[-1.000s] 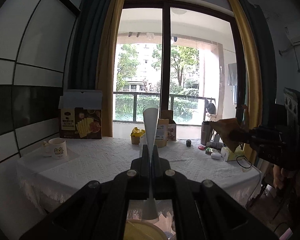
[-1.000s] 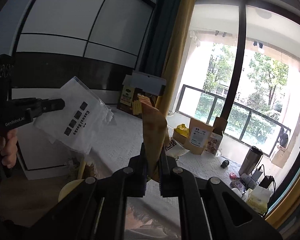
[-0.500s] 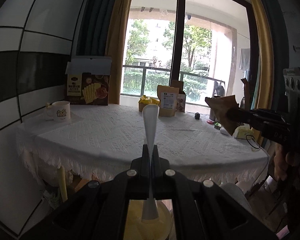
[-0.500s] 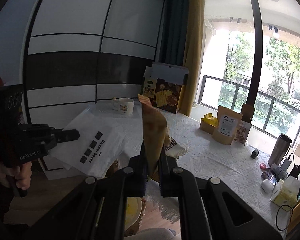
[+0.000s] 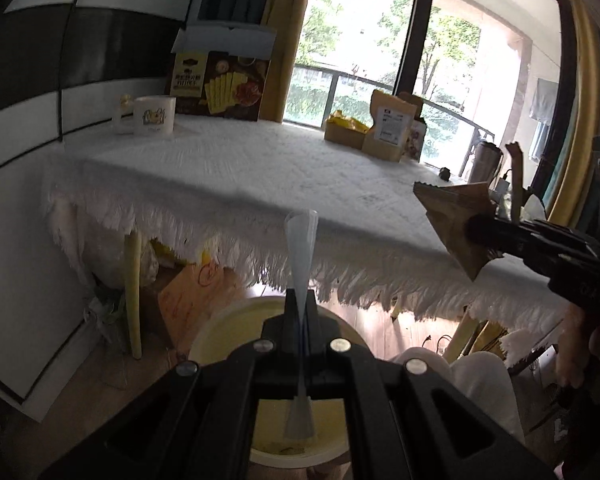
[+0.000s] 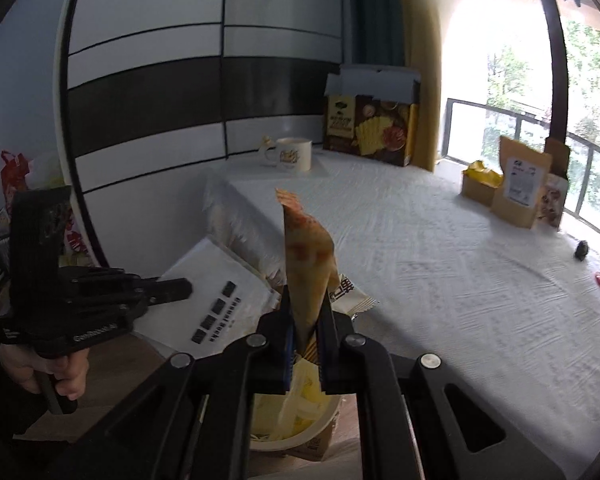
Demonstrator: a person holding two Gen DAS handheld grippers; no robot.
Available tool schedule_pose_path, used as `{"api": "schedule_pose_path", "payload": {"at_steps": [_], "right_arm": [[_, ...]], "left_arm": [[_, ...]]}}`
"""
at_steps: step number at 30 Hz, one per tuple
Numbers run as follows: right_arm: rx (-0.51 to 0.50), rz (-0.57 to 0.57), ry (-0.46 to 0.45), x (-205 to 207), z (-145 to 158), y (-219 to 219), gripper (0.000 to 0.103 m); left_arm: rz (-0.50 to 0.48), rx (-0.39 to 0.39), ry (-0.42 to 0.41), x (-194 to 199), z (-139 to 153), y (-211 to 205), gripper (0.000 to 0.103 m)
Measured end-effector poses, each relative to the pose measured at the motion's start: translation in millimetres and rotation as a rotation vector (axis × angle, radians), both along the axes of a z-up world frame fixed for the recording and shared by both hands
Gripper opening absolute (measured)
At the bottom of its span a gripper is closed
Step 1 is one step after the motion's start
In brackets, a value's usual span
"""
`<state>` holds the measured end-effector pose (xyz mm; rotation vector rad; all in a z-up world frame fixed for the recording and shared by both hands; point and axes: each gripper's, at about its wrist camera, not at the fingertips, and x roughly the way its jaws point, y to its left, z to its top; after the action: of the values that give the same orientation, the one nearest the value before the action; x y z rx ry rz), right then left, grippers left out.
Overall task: Collect trash
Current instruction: 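Carry the socks bag and orange wrapper over the yellow wastebasket with both tools, then open the left tool to drop the socks bag while the right tool opens to drop the wrapper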
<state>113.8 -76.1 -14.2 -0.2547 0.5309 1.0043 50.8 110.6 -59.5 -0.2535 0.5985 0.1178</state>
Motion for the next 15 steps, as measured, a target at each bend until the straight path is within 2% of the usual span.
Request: {"api": "schedule_pose_path", "payload": {"at_steps": [4, 8, 12, 13, 15], "right_arm": [[-0.019, 0.009, 0.051, 7.3, -23.6, 13.9, 0.008], [-0.031, 0.016, 0.082, 18.4, -44.5, 24.0, 0.008], [-0.060, 0.020, 0.137, 31.8, -66.7, 34.1, 0.008], [-0.065, 0.025, 0.154, 34.4, -72.6, 37.0, 0.008], [-0.068, 0.035, 0.173, 34.7, -80.2, 39.6, 0.008]], "left_arm": [[0.011, -0.026, 0.072, 17.5, -32.5, 7.3, 0.001], [0.032, -0.116, 0.153, 34.9, -67.7, 20.1, 0.001], [0.049, -0.145, 0.213, 42.5, -89.6, 23.3, 0.003], [0.048, -0.148, 0.223, 43.5, -92.8, 23.8, 0.008], [0.054, -0.143, 0.237, 42.4, -95.8, 23.4, 0.028]]}}
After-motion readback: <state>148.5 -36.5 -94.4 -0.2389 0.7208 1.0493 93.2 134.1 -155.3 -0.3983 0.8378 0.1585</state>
